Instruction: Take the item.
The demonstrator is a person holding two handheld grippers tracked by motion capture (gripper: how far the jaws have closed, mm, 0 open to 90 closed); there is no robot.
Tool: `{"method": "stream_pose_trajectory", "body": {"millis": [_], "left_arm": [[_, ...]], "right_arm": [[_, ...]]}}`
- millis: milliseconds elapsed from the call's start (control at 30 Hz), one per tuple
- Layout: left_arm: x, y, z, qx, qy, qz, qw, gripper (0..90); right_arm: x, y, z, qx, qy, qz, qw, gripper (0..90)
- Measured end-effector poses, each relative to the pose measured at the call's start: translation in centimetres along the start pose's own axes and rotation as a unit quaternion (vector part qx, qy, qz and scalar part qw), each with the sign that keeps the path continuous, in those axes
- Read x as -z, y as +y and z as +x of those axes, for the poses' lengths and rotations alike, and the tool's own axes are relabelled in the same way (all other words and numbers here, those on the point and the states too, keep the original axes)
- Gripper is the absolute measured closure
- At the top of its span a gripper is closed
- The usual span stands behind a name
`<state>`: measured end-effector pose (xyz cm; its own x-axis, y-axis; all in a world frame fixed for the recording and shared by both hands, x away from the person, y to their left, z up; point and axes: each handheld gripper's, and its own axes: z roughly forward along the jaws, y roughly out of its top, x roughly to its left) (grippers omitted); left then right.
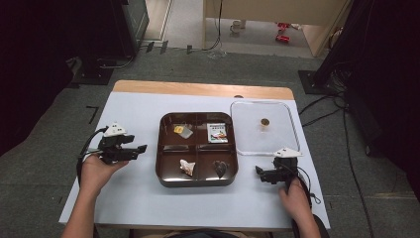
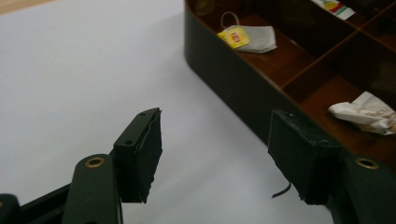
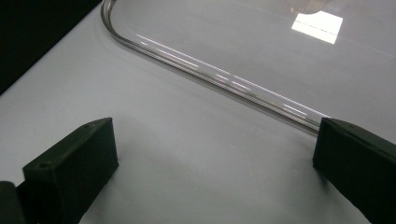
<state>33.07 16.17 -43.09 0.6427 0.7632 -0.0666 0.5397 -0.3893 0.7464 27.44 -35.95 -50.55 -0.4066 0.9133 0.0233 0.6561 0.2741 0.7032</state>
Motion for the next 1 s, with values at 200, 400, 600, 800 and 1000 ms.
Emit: {"method": "stream_pose_trajectory", "body": {"millis": [200, 400, 600, 800, 1000], "left_arm": [[-0.3, 0.7, -1.3, -0.016, -0.017, -0.001, 0.9997, 35.6], [-0.5, 1.4, -2.6, -0.024, -0.024, -0.004, 0.9994, 33.2], [-0.6, 1.9, -3.5, -0.031, -0.047, -0.015, 0.9983, 33.3], [-1.0, 2.1, -4.3, -0.041, -0.062, -0.017, 0.9971, 31.8], [-1.7, 2.3, -5.3, -0.057, -0.068, -0.01, 0.996, 32.2]], "right_arm": [[0.0, 0.0, 0.0, 0.0, 0.0, 0.0, 1.0, 0.0], [0.0, 0.0, 0.0, 0.0, 0.0, 0.0, 1.0, 0.0], [0.0, 0.0, 0.0, 0.0, 0.0, 0.0, 1.0, 0.0], [0.0, 0.0, 0.0, 0.0, 0.0, 0.0, 1.0, 0.0], [0.0, 0.0, 0.0, 0.0, 0.0, 0.0, 1.0, 0.0]]}}
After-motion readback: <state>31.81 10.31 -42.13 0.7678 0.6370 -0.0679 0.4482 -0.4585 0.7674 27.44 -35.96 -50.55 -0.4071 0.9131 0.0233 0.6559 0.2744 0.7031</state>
